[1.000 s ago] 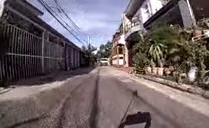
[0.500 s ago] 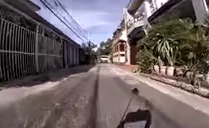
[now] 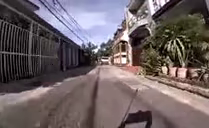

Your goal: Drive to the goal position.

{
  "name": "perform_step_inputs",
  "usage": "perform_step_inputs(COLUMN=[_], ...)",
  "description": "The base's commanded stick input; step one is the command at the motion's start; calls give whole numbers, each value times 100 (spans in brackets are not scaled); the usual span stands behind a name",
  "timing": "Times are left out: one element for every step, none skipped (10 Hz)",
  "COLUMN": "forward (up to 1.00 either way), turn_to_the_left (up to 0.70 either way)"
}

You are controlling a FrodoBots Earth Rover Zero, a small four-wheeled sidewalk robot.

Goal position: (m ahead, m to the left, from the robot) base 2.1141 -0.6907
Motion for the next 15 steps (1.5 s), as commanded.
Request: perform_step_inputs(forward=[100, 100, 100, 100, 100, 100, 100, 100, 100, 100, 100, 100, 100, 100, 100], turn_to_the_left=[0, 0, 0, 0, 0, 0, 0, 0, -7, -24, -8, 0, 0, 0, 0])
